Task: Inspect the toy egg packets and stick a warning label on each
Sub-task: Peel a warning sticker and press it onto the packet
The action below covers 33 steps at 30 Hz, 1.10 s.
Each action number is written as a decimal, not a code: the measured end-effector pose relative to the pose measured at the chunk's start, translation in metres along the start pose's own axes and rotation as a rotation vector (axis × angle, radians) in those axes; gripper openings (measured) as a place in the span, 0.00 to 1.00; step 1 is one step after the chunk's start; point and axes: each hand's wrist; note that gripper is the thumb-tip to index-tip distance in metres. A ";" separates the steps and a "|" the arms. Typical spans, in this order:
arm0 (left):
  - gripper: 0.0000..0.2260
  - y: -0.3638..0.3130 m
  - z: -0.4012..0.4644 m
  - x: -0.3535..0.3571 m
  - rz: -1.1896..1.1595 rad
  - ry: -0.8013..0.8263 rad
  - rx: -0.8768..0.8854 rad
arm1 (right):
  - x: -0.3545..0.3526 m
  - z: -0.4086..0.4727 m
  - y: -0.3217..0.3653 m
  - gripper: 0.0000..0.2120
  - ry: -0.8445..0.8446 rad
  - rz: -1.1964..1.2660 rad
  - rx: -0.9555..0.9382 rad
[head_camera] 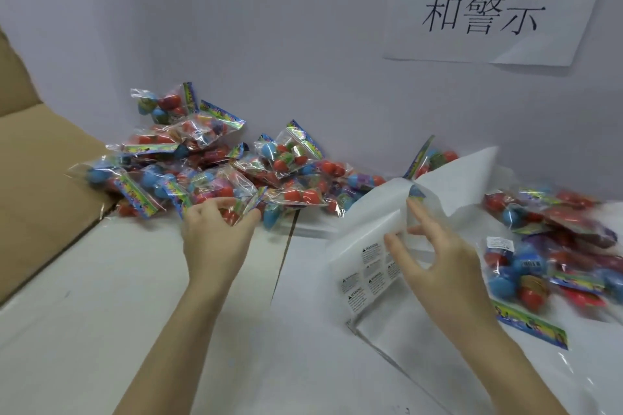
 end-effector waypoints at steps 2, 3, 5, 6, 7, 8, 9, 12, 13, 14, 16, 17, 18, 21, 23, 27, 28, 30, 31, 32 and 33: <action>0.31 0.009 0.016 0.001 0.303 -0.005 0.103 | 0.003 -0.003 0.000 0.24 -0.059 -0.185 -0.223; 0.36 0.014 0.022 0.002 0.398 0.038 0.140 | 0.006 -0.004 0.000 0.23 -0.083 -0.234 -0.279; 0.42 0.026 0.031 0.006 0.538 0.147 0.220 | 0.009 -0.006 0.000 0.21 -0.111 -0.270 -0.326; 0.41 0.033 0.035 0.009 0.585 0.176 0.257 | 0.010 -0.005 -0.001 0.21 -0.117 -0.275 -0.349; 0.39 0.038 0.038 0.011 0.611 0.187 0.284 | 0.011 -0.005 -0.001 0.20 -0.116 -0.278 -0.363; 0.36 0.041 0.040 0.012 0.619 0.177 0.300 | 0.011 -0.005 -0.002 0.20 -0.112 -0.277 -0.368; 0.33 0.044 0.041 0.013 0.615 0.148 0.310 | 0.012 -0.004 -0.002 0.19 -0.108 -0.274 -0.372; 0.22 0.050 0.039 0.013 0.648 0.006 0.394 | 0.012 -0.005 -0.001 0.19 -0.120 -0.262 -0.393; 0.19 0.053 0.037 0.013 0.658 -0.040 0.446 | 0.011 -0.005 -0.001 0.18 -0.129 -0.260 -0.399; 0.16 0.055 0.035 0.013 0.629 -0.095 0.493 | 0.011 -0.005 -0.001 0.18 -0.136 -0.258 -0.402; 0.09 0.056 0.032 0.012 0.466 -0.230 0.478 | 0.010 -0.005 -0.001 0.17 -0.152 -0.250 -0.410; 0.09 0.054 0.034 0.011 0.379 -0.284 0.398 | 0.010 -0.005 0.000 0.15 -0.161 -0.249 -0.414; 0.13 0.052 0.037 0.009 0.323 -0.300 0.285 | 0.009 -0.004 0.000 0.14 -0.168 -0.250 -0.415; 0.32 0.048 0.053 0.006 0.497 -0.145 0.127 | 0.009 -0.004 0.001 0.15 -0.180 -0.250 -0.414; 0.40 0.047 0.058 0.003 0.662 0.031 0.138 | 0.010 -0.004 0.000 0.15 -0.196 -0.251 -0.420; 0.33 0.048 0.049 0.001 0.698 0.109 0.210 | 0.010 -0.004 0.000 0.14 -0.258 -0.247 -0.433; 0.28 0.045 0.042 0.000 0.618 0.034 0.258 | 0.009 -0.003 0.001 0.15 -0.272 -0.246 -0.433; 0.22 0.034 0.025 -0.002 0.332 -0.151 0.446 | 0.008 -0.004 0.003 0.13 -0.296 -0.221 -0.406; 0.22 0.025 0.015 -0.002 0.179 -0.229 0.595 | 0.007 -0.006 0.005 0.12 -0.290 -0.168 -0.367; 0.22 0.014 0.004 -0.003 0.044 -0.309 0.757 | 0.005 -0.007 0.009 0.10 -0.263 -0.072 -0.298; 0.22 0.001 -0.006 -0.003 -0.073 -0.360 0.908 | 0.003 -0.007 0.013 0.11 -0.207 0.070 -0.185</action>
Point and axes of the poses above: each hand's wrist, its own z-axis towards the middle knuckle, its own x-axis out of the palm, y = z × x, and after that the axes turned 9 degrees about -y, right-handed
